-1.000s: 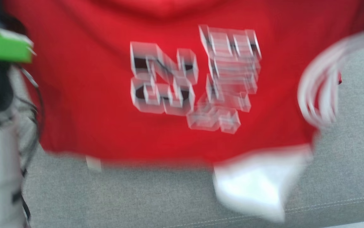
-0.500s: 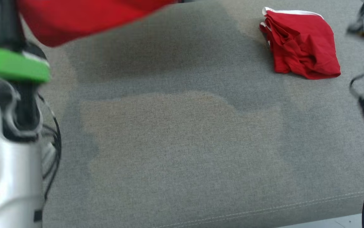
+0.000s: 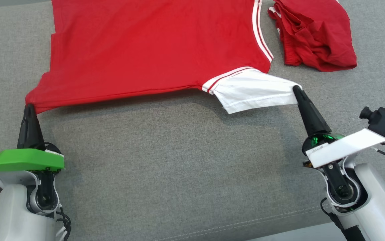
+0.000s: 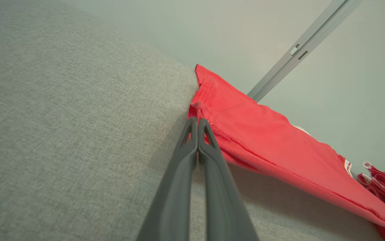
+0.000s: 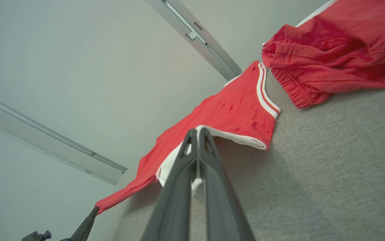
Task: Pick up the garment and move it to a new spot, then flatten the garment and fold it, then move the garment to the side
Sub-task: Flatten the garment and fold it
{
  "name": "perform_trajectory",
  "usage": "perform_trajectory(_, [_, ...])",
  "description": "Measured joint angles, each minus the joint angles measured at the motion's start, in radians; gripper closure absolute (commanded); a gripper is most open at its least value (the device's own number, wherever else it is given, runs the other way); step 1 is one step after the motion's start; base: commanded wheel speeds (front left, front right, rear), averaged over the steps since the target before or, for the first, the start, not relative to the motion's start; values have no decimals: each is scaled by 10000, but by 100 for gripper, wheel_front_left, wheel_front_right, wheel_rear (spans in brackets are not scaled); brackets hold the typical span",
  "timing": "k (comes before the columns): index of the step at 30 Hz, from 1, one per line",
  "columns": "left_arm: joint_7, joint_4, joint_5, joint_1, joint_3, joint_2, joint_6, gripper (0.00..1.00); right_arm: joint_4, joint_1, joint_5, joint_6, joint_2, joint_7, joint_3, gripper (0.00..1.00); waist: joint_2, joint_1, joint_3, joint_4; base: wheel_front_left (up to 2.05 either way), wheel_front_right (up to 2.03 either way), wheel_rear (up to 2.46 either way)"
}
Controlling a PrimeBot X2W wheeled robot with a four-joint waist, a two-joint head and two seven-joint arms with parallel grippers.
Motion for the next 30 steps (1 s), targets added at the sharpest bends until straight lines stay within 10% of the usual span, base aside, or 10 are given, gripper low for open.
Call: perform_trajectory(30, [-10, -353, -238, 2621, -36, -387, -589, 100, 219, 3374, -355, 174, -1141, -848, 1080, 100, 0, 0, -1793, 339, 0, 0, 0])
